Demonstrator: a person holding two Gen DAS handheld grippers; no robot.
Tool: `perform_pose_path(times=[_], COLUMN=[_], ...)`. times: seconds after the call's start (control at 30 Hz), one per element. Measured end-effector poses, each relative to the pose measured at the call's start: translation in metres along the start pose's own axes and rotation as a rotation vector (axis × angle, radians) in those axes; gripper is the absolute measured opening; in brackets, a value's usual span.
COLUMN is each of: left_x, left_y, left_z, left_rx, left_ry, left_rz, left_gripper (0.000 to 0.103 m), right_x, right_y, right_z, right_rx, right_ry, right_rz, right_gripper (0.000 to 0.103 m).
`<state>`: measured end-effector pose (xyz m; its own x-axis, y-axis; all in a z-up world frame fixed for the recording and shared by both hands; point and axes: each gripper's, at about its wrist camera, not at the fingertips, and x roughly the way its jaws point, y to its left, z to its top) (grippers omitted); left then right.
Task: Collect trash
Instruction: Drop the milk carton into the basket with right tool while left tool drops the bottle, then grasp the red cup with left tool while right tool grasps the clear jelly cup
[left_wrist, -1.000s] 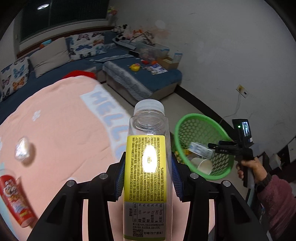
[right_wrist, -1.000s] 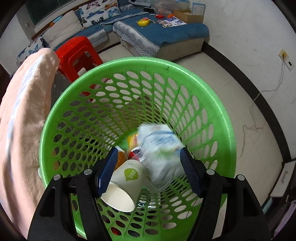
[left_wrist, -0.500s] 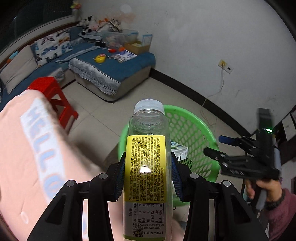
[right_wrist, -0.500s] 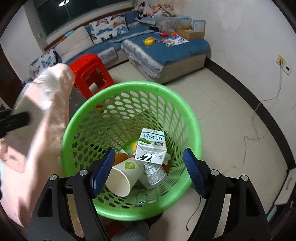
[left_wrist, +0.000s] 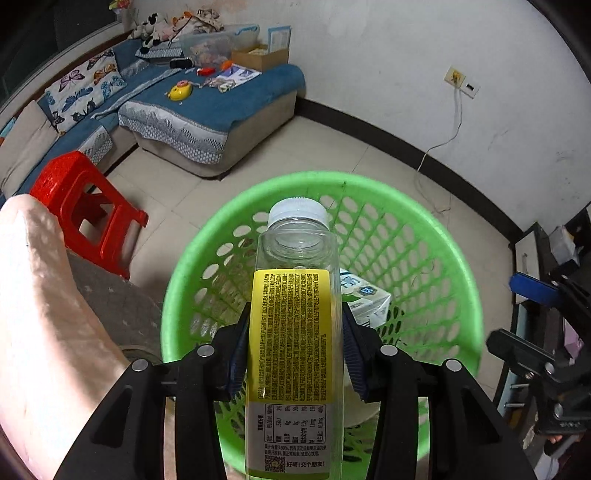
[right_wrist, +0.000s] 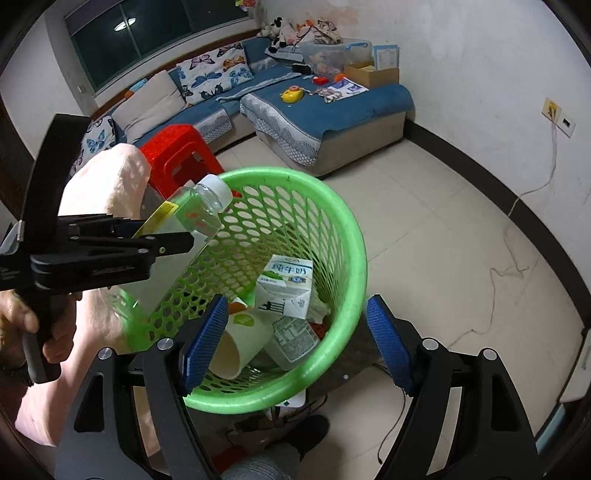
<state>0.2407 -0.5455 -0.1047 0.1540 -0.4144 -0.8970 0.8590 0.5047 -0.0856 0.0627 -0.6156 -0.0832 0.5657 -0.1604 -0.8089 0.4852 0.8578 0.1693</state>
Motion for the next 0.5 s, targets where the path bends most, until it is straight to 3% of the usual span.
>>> perform_pose_path(times=[0.1,0.2,0.3,0.5], left_x=[0.009,0.009,0.003,-0.044], left_y=[0.0,-0.003,-0.005,0.006], left_z=[-0.003,-0.006,-0.007,-0.023], left_rx=[0.001,0.0,0.021,-0.009], left_ry=[0.016,0.004,-0.017,-0.09], left_rz=[0.001,0.012,0.01,-0.002], left_gripper=[0.044,0.054,0.054,0.055], right_x=[0.003,0.005,0.002,-0.014], right_y=[-0.004,-0.004,-0.002,0.015], right_z=[-0.004,-0.006,-0.008,-0.009], right_rx=[0.011,0.016,0.016,-0.014], right_ry=[0.007,0.015,0.015,-0.004], right_rz=[0.003,0.005,0.008,0.024], right_gripper=[0.077,0.077,0.077,0.077])
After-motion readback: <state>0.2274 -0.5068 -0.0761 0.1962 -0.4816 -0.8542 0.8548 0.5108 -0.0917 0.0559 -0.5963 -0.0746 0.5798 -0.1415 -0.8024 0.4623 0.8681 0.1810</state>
